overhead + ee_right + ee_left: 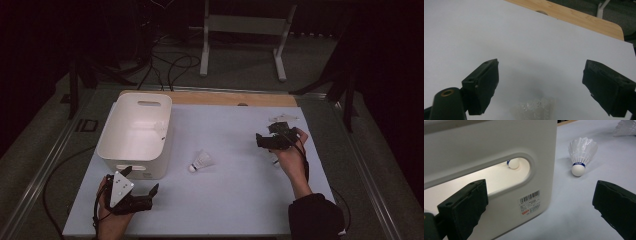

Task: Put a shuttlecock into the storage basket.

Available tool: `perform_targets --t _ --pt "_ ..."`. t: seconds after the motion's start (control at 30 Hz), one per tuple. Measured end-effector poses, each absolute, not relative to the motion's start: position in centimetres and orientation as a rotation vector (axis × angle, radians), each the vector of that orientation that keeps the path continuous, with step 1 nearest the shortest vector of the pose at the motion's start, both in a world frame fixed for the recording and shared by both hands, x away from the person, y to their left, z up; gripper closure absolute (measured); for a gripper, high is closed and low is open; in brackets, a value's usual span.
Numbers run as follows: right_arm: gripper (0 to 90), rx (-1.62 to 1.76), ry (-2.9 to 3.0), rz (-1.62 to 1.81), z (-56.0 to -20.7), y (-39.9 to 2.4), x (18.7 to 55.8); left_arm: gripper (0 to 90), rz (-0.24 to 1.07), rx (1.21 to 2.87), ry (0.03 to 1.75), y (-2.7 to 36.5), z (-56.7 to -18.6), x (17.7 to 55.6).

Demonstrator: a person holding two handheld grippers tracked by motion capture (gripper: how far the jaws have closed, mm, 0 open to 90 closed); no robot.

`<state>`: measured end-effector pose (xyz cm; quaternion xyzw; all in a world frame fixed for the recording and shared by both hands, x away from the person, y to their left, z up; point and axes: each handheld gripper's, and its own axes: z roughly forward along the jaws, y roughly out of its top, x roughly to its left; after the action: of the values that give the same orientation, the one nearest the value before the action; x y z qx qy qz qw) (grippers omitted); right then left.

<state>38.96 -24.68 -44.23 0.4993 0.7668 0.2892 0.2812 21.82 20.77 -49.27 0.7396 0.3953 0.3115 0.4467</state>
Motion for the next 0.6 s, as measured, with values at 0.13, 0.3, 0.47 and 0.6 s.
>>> perform_targets --t 0.13,0.3,0.47,0.6 --pt "14.6 1.345 2.056 0.767 -44.5 -24.8 39.1 0.6 0.773 1.831 0.979 20.8 -49.3 21.8" --pt "16.6 1.379 2.063 0.733 -45.4 -25.2 39.4 0.6 0.773 1.83 0.979 20.8 -49.3 21.8" --pt "28.8 1.424 2.09 0.675 -46.4 -25.7 39.8 0.6 0.773 1.83 0.979 20.7 -49.3 21.8" --pt "38.2 1.431 2.107 0.621 -46.8 -25.9 39.8 0.6 0.774 1.829 0.979 20.7 -49.3 21.8"
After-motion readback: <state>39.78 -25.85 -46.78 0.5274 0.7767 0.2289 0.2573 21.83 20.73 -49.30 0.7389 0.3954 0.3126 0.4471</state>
